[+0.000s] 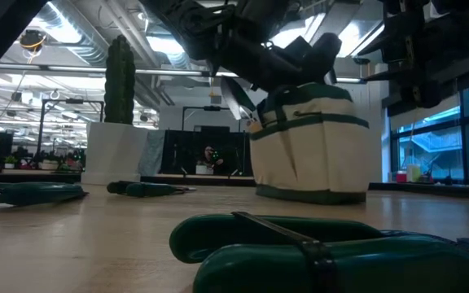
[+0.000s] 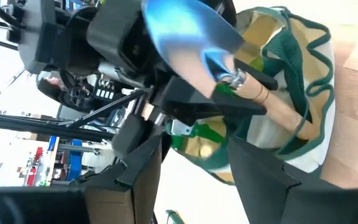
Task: Pick & Place Garden tools in Gardening bag
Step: Put the trowel into the gardening bag
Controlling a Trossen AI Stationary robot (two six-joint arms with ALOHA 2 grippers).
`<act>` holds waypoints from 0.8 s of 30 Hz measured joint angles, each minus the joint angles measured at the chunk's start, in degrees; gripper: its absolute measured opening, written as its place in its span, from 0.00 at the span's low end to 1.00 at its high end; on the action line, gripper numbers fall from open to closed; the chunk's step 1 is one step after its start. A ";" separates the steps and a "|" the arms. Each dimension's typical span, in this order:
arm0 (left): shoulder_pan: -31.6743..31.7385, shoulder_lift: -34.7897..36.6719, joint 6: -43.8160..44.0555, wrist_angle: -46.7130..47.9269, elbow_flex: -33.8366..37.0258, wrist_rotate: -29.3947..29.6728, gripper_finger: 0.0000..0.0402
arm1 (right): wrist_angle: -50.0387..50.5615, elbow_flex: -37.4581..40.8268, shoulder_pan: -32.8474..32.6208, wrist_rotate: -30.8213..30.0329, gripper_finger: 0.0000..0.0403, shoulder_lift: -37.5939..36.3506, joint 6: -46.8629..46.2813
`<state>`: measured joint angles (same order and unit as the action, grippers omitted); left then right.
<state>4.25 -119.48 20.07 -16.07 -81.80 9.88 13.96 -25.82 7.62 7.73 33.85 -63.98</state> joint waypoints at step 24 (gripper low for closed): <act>0.09 -0.01 -6.69 6.92 -3.50 -1.99 0.16 | -6.89 -3.90 3.28 0.25 0.48 0.38 -2.25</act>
<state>4.34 -119.49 13.38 -9.16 -85.30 7.89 7.06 -29.72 10.90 7.98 34.23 -66.23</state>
